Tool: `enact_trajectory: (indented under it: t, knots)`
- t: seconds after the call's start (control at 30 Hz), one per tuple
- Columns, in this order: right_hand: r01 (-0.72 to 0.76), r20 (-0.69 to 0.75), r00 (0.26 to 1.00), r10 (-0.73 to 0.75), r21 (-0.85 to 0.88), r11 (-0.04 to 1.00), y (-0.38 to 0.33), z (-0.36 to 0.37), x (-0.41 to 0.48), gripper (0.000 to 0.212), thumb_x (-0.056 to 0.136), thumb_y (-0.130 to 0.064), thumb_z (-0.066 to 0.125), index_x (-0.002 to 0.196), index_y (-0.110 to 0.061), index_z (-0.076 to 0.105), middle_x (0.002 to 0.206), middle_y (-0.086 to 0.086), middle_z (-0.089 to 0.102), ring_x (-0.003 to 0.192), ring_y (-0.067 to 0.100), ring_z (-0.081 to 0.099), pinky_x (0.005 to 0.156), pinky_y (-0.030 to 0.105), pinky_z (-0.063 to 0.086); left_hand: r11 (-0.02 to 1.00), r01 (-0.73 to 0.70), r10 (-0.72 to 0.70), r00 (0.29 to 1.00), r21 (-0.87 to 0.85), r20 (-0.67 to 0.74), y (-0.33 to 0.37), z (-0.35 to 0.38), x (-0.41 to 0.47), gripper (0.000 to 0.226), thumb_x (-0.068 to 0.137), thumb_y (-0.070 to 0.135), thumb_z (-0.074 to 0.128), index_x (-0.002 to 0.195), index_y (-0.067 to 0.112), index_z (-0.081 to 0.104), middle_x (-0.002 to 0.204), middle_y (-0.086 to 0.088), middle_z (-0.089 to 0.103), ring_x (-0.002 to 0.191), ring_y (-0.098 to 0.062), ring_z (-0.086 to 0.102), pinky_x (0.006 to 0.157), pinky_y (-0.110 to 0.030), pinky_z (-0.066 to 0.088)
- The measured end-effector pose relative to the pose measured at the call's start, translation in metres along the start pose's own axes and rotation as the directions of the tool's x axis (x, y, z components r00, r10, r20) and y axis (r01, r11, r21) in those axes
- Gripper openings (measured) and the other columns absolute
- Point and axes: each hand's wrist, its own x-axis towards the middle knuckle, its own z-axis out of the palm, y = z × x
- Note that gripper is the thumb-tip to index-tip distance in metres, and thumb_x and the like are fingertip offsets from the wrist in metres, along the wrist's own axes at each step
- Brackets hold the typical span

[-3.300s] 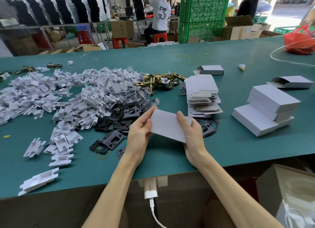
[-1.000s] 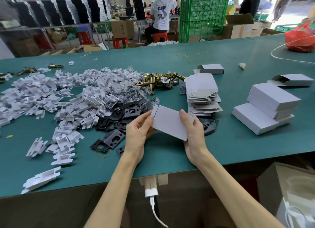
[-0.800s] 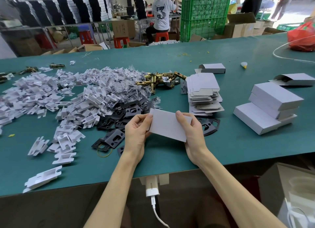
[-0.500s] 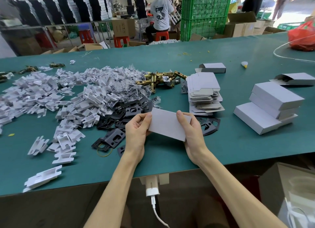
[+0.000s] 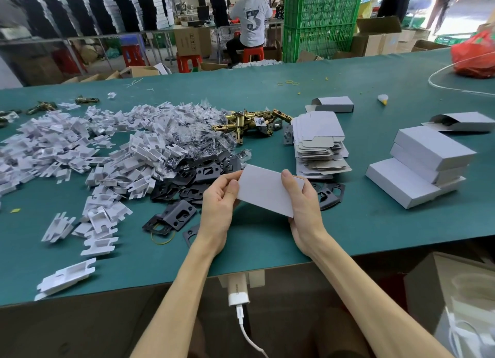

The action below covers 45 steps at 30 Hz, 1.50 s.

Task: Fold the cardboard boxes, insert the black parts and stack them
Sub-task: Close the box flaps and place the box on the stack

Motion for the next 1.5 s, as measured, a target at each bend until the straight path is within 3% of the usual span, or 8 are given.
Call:
enact_trajectory:
  t: [0.33, 0.8, 0.93, 1.0, 1.13, 1.23, 1.37, 1.5]
  knots:
    - [0.008, -0.041, 0.999, -0.007, 0.006, 1.0, -0.001, 0.002, 0.0, 0.038, 0.094, -0.044, 0.066, 0.108, -0.012, 0.052, 0.104, 0.01, 0.062, 0.094, 0.019, 0.062, 0.089, 0.043, 0.051, 1.0, 0.009, -0.008, 0.975, -0.001, 0.22, 0.004, 0.002, -0.004, 0.046, 0.103, -0.007, 0.052, 0.148, 0.006, 0.048, 0.137, -0.007, 0.068, 0.132, -0.022, 0.06, 0.111, -0.033, 0.048]
    - [0.049, 0.025, 0.999, -0.044, -0.236, 0.971, 0.001, 0.003, -0.001, 0.07, 0.092, -0.042, 0.071, 0.146, -0.022, 0.03, 0.134, 0.006, 0.054, 0.118, 0.018, 0.06, 0.104, 0.038, 0.051, 0.995, 0.065, -0.056, 0.991, -0.072, 0.122, 0.001, 0.0, 0.002, 0.042, 0.104, 0.011, 0.058, 0.144, 0.023, 0.059, 0.136, 0.004, 0.069, 0.124, -0.017, 0.063, 0.11, -0.039, 0.049]
    - [0.076, 0.019, 0.997, -0.074, -0.298, 0.952, 0.0, 0.008, -0.004, 0.073, 0.092, -0.04, 0.071, 0.148, -0.019, 0.028, 0.13, 0.002, 0.053, 0.11, 0.008, 0.059, 0.091, 0.017, 0.051, 0.995, 0.042, -0.033, 0.994, -0.091, 0.1, -0.001, 0.001, 0.003, 0.041, 0.104, 0.005, 0.057, 0.142, 0.021, 0.058, 0.136, 0.005, 0.07, 0.129, -0.02, 0.063, 0.109, -0.037, 0.05]
    - [0.137, -0.016, 0.988, -0.155, -0.384, 0.913, -0.002, 0.01, -0.006, 0.072, 0.092, -0.037, 0.073, 0.147, -0.016, 0.032, 0.129, 0.003, 0.051, 0.114, 0.013, 0.056, 0.098, 0.023, 0.048, 0.994, 0.039, -0.03, 0.996, -0.098, 0.089, -0.001, 0.001, 0.003, 0.042, 0.103, 0.001, 0.058, 0.141, 0.016, 0.059, 0.134, 0.004, 0.07, 0.129, -0.019, 0.063, 0.107, -0.034, 0.051]
    - [0.337, 0.126, 0.927, -0.353, -0.694, 0.637, -0.005, 0.009, -0.013, 0.065, 0.085, -0.042, 0.079, 0.137, -0.013, 0.052, 0.129, 0.005, 0.047, 0.124, 0.018, 0.04, 0.108, 0.032, 0.034, 0.996, 0.029, -0.024, 0.997, -0.079, 0.072, 0.0, 0.0, 0.0, 0.038, 0.101, -0.003, 0.058, 0.132, 0.018, 0.068, 0.132, 0.003, 0.072, 0.127, -0.016, 0.064, 0.104, -0.03, 0.052]
    - [0.38, 0.303, 0.914, -0.27, -0.872, 0.309, -0.009, 0.002, -0.018, 0.083, 0.077, -0.069, 0.071, 0.142, -0.023, 0.05, 0.132, -0.003, 0.048, 0.126, 0.019, 0.035, 0.105, 0.037, 0.026, 0.996, 0.039, -0.036, 0.998, -0.074, 0.043, 0.002, 0.001, -0.001, 0.034, 0.101, -0.002, 0.058, 0.12, 0.022, 0.074, 0.126, -0.001, 0.075, 0.115, -0.014, 0.066, 0.098, -0.031, 0.053]
    - [0.484, 0.465, 0.863, -0.198, -0.873, 0.063, -0.021, -0.004, -0.019, 0.099, 0.073, -0.078, 0.065, 0.151, -0.024, 0.036, 0.134, -0.001, 0.046, 0.123, 0.022, 0.039, 0.102, 0.039, 0.025, 0.999, 0.047, -0.047, 0.996, -0.004, 0.078, 0.003, 0.003, -0.003, 0.03, 0.101, 0.001, 0.06, 0.119, 0.019, 0.075, 0.12, -0.002, 0.077, 0.104, -0.014, 0.066, 0.09, -0.029, 0.053]
    - [0.52, 0.541, 0.826, -0.155, -0.839, -0.161, -0.017, 0.001, -0.027, 0.087, 0.087, -0.061, 0.06, 0.155, -0.019, 0.026, 0.132, 0.008, 0.041, 0.119, 0.03, 0.041, 0.098, 0.042, 0.028, 0.999, 0.042, -0.043, 0.994, 0.022, 0.096, 0.003, 0.0, -0.002, 0.029, 0.1, 0.001, 0.061, 0.124, 0.011, 0.074, 0.12, -0.006, 0.076, 0.106, -0.017, 0.066, 0.092, -0.028, 0.054]
